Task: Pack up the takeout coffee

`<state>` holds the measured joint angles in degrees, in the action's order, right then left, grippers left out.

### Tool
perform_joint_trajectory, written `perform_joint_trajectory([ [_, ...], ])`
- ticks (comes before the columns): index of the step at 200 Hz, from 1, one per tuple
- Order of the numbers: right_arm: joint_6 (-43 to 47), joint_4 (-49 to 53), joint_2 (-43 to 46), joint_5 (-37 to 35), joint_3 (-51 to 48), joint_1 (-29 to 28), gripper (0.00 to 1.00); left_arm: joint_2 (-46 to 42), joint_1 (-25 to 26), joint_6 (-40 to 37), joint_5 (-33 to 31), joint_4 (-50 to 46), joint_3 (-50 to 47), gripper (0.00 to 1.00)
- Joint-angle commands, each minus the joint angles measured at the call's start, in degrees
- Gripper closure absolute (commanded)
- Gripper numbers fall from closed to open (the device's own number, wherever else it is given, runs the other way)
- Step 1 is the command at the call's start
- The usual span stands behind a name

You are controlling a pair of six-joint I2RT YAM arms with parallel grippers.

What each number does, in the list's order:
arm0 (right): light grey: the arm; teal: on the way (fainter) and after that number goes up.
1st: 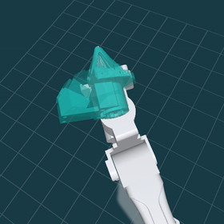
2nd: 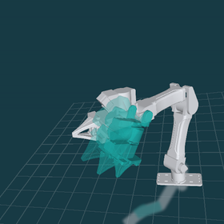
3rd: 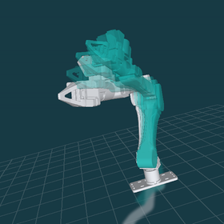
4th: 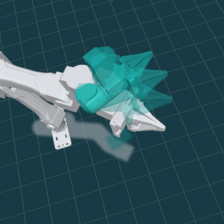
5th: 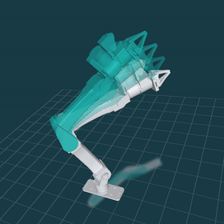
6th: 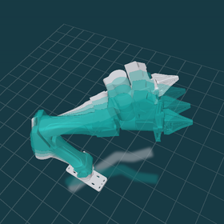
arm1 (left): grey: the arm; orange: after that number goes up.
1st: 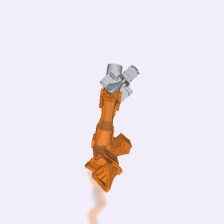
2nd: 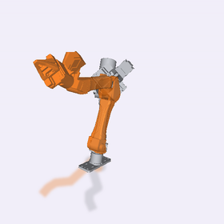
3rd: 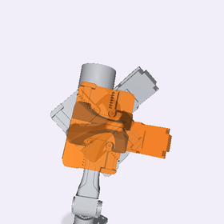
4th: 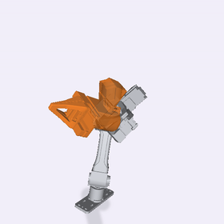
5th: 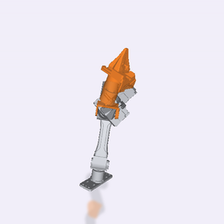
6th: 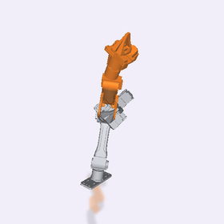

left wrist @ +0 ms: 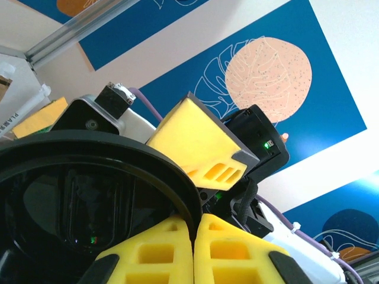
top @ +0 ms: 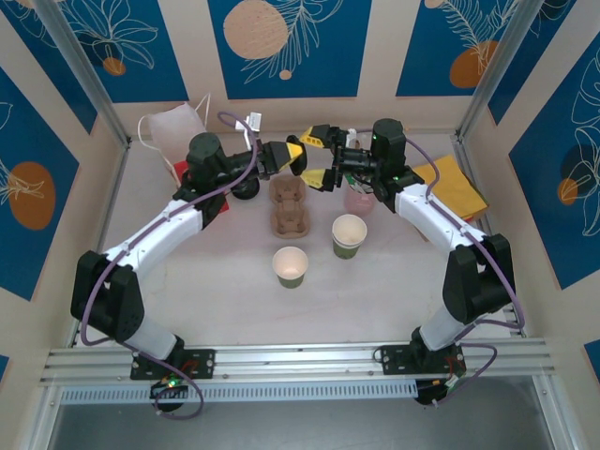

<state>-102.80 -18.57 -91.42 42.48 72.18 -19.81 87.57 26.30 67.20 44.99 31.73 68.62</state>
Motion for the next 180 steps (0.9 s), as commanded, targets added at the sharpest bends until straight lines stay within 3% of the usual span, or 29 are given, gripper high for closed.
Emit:
perform_joint_trajectory([
  [1,-2.19,-3.12,-0.34,1.04,-0.98,-0.29,0.13,0.43,0.67,0.66,0.53,3.87,-0.33,0.95],
  [180,-4.07,-6.63,-0.17,0.58,-2.59,0.43,0.31,1.90,1.03,1.17,0.71,5.06,0.16,0.95],
])
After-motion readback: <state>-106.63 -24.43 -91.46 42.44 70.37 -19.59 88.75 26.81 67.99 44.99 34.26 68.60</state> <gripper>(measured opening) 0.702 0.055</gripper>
